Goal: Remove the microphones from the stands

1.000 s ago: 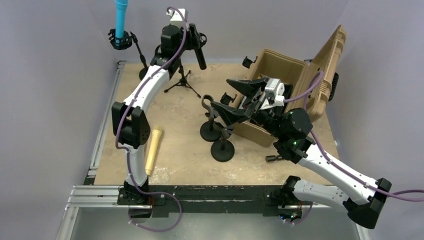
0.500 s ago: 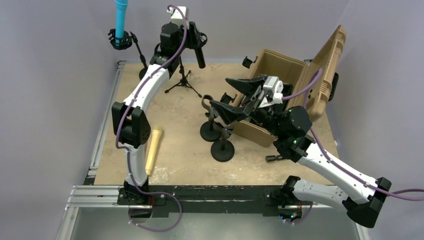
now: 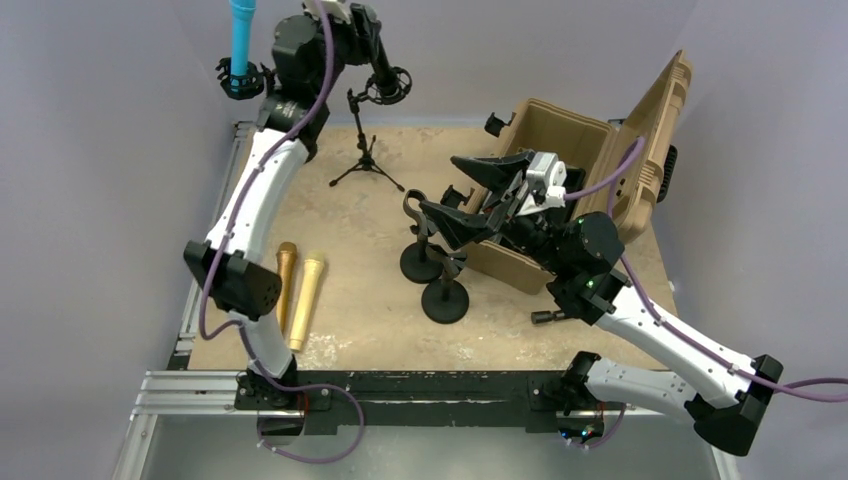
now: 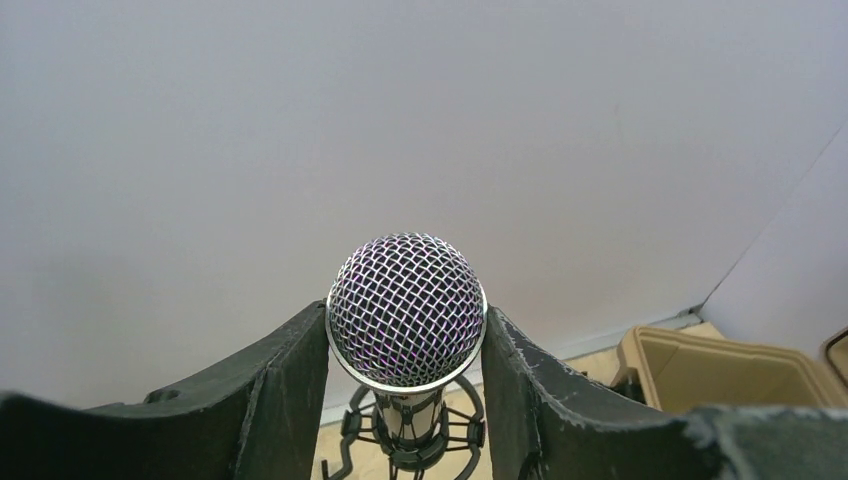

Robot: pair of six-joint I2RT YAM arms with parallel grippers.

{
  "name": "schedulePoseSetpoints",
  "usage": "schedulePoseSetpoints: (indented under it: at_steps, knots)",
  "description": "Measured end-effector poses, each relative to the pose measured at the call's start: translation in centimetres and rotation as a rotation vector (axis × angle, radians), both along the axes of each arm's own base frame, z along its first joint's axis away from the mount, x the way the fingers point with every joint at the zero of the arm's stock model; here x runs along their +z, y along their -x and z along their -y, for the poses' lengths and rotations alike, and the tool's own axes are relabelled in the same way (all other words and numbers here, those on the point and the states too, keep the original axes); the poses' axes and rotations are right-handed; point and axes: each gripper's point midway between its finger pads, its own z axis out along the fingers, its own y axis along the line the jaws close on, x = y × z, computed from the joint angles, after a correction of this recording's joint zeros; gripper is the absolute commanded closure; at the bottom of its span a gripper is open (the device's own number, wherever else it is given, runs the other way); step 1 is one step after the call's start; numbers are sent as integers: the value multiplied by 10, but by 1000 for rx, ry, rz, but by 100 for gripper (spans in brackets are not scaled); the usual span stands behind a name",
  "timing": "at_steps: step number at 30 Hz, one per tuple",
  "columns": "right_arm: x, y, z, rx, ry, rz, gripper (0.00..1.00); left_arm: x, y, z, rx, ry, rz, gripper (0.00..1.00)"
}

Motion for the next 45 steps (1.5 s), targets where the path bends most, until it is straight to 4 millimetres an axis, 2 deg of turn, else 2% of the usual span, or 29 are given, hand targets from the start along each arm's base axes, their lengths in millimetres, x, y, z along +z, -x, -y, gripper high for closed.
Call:
schedulePoseSetpoints:
  at_steps: [2,5,9,12,14,16,19,22,23,24,25,27,31,35,42,45]
  knots:
    - [2,1,1,0,-4,3,9,28,23,-9,8,14,41,100]
    - [6,4,4,1,-16,10,9,77,71,-30,34,39,130,100]
    - [10,8,9,6,-35,20,9,138,148,-62,64,90,269,100]
    - [11,11,11,9,-46,24,9,159,195,-83,92,123,323,100]
    - [11,12,12,9,-48,26,9,151,208,-90,104,129,306,100]
    - [11,12,13,9,-53,30,9,129,217,-95,112,133,253,100]
    - [11,13,13,9,-56,33,9,73,215,-94,110,106,108,100]
    - [13,13,14,10,-61,38,9,-3,208,-89,107,45,-106,100]
    - [12,14,14,10,-62,39,9,-45,206,-87,106,2,-223,100]
    - [12,14,15,10,-63,40,9,-63,206,-87,107,-17,-276,100]
    - [11,15,16,10,-64,41,9,-90,208,-87,109,-47,-355,100]
    - [8,16,17,11,-64,41,9,-142,219,-90,115,-100,-502,100]
    - [6,17,16,18,-65,43,9,-219,253,-95,102,-159,-745,100]
    - [4,17,12,35,-60,42,9,-262,276,-91,64,-184,-933,100]
    - [-1,16,8,46,-57,22,9,-338,295,-84,31,-249,-1266,100]
    - [-3,16,8,48,-57,18,9,-357,304,-86,38,-265,-1339,100]
